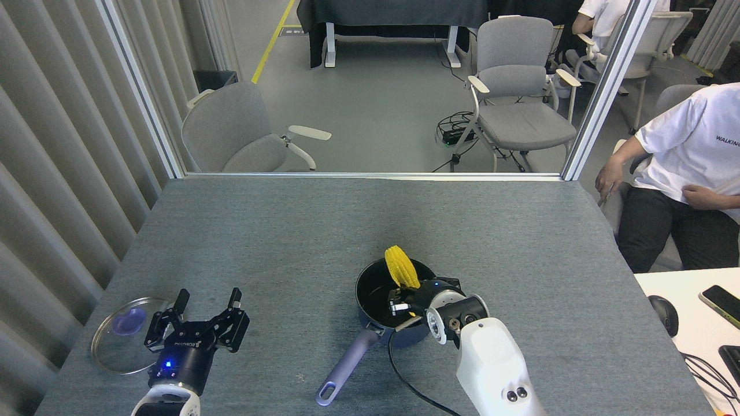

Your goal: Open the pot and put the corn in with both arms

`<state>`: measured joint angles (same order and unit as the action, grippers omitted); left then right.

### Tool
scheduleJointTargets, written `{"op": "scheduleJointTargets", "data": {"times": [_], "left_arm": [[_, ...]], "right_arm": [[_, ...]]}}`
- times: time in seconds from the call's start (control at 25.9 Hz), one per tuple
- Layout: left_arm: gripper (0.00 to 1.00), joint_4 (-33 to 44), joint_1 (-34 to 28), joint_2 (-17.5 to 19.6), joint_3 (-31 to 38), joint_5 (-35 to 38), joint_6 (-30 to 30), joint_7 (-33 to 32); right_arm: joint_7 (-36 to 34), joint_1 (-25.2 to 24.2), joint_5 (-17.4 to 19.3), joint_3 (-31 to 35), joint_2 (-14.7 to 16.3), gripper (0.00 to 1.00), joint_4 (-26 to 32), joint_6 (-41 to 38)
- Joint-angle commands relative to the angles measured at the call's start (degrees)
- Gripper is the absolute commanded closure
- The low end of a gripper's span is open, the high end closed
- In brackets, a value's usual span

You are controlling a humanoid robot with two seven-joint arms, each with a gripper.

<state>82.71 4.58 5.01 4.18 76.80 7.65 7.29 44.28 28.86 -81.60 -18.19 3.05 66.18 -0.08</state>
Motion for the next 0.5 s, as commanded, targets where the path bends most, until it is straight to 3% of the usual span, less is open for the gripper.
{"op": "scheduleJointTargets", "data": {"times": [0.0,0.04,0.12,0.23,0.46], "left_arm": [[0.01,0.1,0.0,0.0,0.0,0.0,0.1,-0.1],[0.01,0.1,0.0,-0.1,-0.1,-0.1,0.1,-0.1],[0.01,0.6,0.0,-0.2,-0.1,-0.1,0.1,-0.1],[0.01,0.5,-0.1,-0.1,-0.1,-0.1,0.1,-0.1],[0.01,0.2,-0.4,0.0,0.1,-0.1,0.1,-0.1]], "right_arm": [[0.0,-0.5,0.0,0.0,-0.1,0.74,0.0,0.0],[0.0,-0.5,-0.1,0.0,-0.1,0.64,0.0,0.1],[0.0,-0.5,-0.1,0.0,-0.1,0.35,0.0,0.3],[0.0,-0.4,0.0,0.1,-0.4,0.05,0.0,1.7],[0.0,-0.4,0.1,0.1,-0.9,0.01,0.0,2.2]]}}
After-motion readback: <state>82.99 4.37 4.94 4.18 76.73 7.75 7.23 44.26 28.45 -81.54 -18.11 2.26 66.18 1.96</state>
